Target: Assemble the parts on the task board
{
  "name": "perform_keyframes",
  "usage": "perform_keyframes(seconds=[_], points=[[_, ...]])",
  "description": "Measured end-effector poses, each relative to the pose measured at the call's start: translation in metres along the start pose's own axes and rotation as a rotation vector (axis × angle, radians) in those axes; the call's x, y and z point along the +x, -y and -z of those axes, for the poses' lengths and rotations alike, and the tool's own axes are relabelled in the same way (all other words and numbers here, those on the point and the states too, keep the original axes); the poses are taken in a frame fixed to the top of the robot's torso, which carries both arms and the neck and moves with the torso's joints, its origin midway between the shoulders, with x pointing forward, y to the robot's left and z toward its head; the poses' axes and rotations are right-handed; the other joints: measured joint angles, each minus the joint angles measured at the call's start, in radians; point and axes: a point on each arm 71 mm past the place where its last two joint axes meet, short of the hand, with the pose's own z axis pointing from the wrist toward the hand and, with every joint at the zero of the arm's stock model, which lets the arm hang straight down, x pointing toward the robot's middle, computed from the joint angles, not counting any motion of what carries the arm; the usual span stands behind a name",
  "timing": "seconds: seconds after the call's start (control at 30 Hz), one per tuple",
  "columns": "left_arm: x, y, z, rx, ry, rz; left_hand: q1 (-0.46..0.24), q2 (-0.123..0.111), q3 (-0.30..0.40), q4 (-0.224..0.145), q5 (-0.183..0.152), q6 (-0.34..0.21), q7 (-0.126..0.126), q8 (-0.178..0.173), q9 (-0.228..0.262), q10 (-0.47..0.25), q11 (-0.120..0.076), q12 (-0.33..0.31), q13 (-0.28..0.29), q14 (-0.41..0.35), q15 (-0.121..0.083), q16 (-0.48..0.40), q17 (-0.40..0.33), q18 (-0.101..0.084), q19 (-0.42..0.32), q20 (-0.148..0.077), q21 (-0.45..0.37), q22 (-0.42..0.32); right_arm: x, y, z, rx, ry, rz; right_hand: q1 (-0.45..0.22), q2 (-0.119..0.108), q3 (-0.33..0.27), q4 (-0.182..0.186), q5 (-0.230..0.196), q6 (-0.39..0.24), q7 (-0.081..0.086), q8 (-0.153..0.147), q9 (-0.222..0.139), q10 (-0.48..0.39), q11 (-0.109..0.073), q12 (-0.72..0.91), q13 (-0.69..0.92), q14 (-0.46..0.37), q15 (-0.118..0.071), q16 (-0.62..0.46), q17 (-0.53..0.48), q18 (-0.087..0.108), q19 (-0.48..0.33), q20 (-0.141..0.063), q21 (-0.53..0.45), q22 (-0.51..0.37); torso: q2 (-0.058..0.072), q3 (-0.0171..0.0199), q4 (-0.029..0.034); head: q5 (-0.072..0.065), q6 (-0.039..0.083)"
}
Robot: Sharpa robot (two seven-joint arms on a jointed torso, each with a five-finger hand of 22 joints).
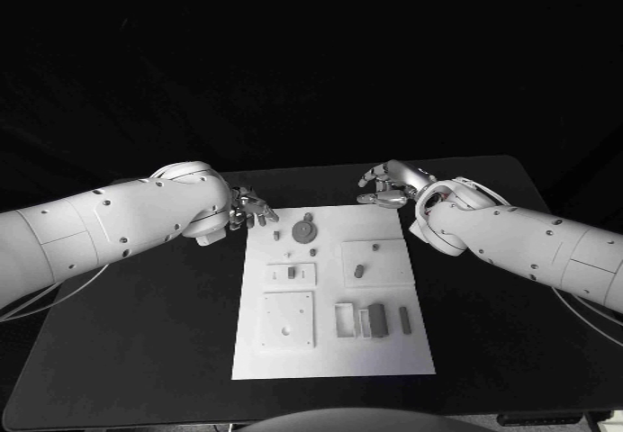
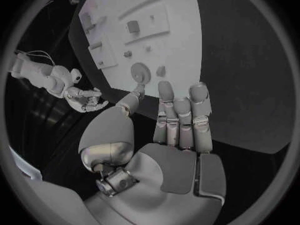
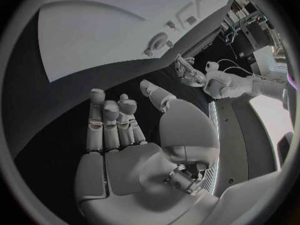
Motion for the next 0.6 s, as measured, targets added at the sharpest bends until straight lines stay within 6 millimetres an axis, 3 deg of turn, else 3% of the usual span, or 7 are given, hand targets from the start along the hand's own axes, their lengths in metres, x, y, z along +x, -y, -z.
perform_keyframes(seconds=[0.17,0.6], points=[[-0.002,0.006,-0.008,-0.007,0.021,-0.037,-0.012,-0.051,0.01,0.033,0.0,-0.056,0.017,-0.023,-0.004,-0.028,0.019,-0.017,-0.009,-0.021,0.021,-0.019,-0.012,-0.007,-0.019,0.012,-0.018,-0.007,0.001,-0.002,-0.001,-0.003,-0.001,-0.001,-0.004,0.004,0.0,0.0,0.0,0.0,0.0,0.0,0.0,0.0,0.0,0.0,0.0,0.0,0.0,0.0,0.0,0.0,0.0,0.0,0.0,0.0,0.0,0.0002,-0.0005,0.003,0.002],[0.009,0.003,-0.023,-0.047,0.0,-0.109,-0.031,-0.071,-0.018,0.052,0.0,-0.069,0.026,-0.023,-0.002,-0.031,0.023,-0.017,-0.007,-0.025,0.025,-0.019,-0.014,-0.008,-0.026,0.019,-0.018,-0.003,0.002,-0.003,-0.002,-0.004,-0.003,-0.002,-0.004,0.004,0.0,0.0,0.0,0.0,0.0,0.0,0.0,0.0,0.0,0.0,0.0,-0.002,0.002,0.0,0.0,0.001,0.0,0.0,0.0,0.0,0.0,-0.0001,-0.0015,0.004,0.003]])
